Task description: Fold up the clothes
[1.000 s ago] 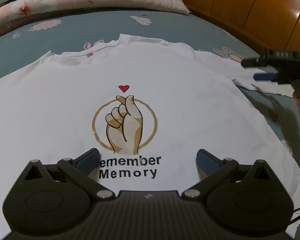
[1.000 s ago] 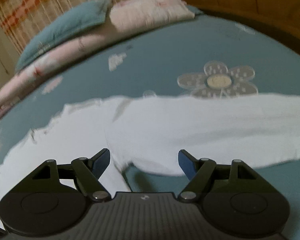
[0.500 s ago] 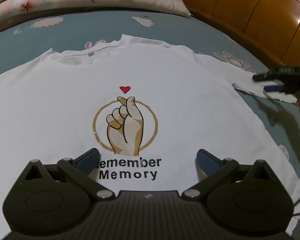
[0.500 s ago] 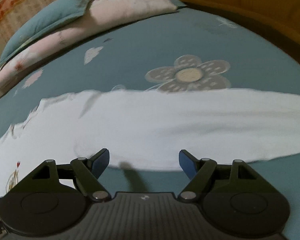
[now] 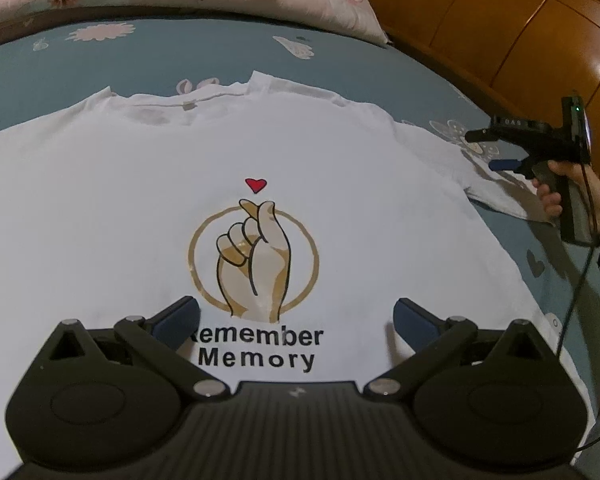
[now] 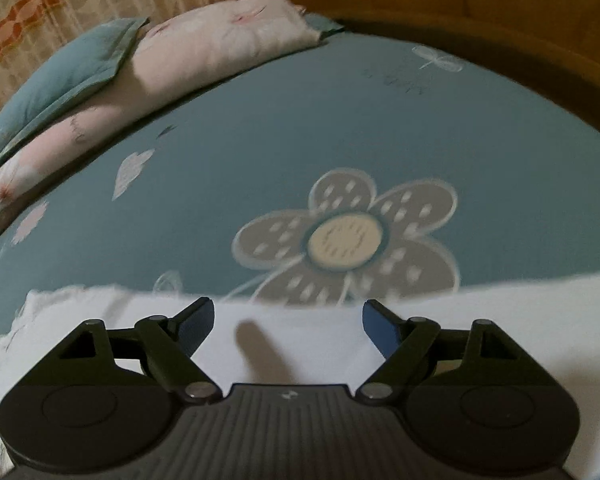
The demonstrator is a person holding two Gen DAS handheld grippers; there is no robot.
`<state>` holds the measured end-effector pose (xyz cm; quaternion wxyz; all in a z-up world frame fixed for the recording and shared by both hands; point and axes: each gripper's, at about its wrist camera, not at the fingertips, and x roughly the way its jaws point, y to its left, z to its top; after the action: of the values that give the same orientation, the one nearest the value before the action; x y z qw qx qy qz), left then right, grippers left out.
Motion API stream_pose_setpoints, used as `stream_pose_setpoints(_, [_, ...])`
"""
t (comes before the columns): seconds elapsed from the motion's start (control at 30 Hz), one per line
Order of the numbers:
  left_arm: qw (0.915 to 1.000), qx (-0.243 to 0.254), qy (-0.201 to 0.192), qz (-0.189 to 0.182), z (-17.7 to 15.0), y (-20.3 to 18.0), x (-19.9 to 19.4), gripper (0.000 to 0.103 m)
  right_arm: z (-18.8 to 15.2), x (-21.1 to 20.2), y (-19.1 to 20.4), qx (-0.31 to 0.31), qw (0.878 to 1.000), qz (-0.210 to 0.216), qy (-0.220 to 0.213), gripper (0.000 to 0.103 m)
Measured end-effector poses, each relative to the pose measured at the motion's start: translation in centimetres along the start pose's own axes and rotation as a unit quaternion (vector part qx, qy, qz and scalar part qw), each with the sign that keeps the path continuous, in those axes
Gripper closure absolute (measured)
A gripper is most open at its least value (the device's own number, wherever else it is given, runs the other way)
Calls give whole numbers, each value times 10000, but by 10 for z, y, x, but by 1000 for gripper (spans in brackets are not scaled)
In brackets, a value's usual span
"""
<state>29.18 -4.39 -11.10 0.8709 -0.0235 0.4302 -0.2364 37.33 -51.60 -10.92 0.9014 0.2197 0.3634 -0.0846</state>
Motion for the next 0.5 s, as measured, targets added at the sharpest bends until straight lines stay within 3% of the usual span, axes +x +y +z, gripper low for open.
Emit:
stream_pose_setpoints(0.13, [10000,71,3,66,-1,-2,1,1,-1,-25,3,-93,9999,-100,47,18])
stream_pose_setpoints(0.27, [9998,176,-2,129,-2,-5,2,1,-22,-58,-4,-230,9996,149,51,16])
stream_pose_setpoints(0.5, [9996,236,-6,161,-3,-6,2,1,-62,-76,-27,-598,9973,-200,388,16])
